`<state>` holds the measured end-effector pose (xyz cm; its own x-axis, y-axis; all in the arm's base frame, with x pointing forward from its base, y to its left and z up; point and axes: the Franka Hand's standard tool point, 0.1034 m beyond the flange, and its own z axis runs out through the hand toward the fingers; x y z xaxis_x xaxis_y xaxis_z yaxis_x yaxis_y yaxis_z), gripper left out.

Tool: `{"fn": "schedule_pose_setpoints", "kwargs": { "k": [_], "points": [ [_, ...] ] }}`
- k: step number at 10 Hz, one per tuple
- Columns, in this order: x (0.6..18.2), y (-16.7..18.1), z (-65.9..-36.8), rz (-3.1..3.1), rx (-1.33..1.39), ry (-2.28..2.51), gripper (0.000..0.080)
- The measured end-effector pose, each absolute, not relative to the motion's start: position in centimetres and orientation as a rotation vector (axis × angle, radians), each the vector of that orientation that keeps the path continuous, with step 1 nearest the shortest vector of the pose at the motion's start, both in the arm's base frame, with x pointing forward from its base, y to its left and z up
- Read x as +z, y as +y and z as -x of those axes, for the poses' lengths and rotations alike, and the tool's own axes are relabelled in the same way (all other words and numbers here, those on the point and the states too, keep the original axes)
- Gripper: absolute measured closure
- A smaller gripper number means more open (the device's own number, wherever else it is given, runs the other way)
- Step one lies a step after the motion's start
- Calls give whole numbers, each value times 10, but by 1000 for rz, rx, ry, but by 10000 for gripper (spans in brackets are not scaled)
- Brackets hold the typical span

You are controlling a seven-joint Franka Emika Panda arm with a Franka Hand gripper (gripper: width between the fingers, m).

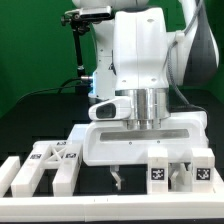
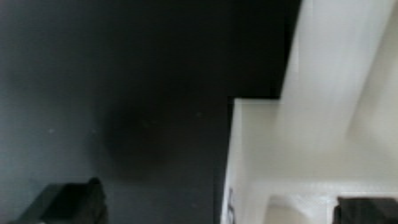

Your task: Assemble chair

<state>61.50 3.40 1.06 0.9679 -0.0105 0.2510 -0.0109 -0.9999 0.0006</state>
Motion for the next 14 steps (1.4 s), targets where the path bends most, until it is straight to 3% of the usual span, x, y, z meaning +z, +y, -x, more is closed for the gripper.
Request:
{"fn": "schedule_pose_setpoints", "kwargs": {
  "k": [1, 4, 5, 6, 12, 14],
  "points": [
    [10, 34, -615, -3114, 397, -17, 273],
    [10, 34, -615, -3114, 397, -17, 714],
    [10, 34, -615, -3114, 397, -17, 714],
    [11, 34, -615, -3114, 400, -18, 768],
    [11, 34, -616, -3114, 401, -18, 768],
    [20, 20, -611, -3109, 382, 69, 768]
  ]
}}
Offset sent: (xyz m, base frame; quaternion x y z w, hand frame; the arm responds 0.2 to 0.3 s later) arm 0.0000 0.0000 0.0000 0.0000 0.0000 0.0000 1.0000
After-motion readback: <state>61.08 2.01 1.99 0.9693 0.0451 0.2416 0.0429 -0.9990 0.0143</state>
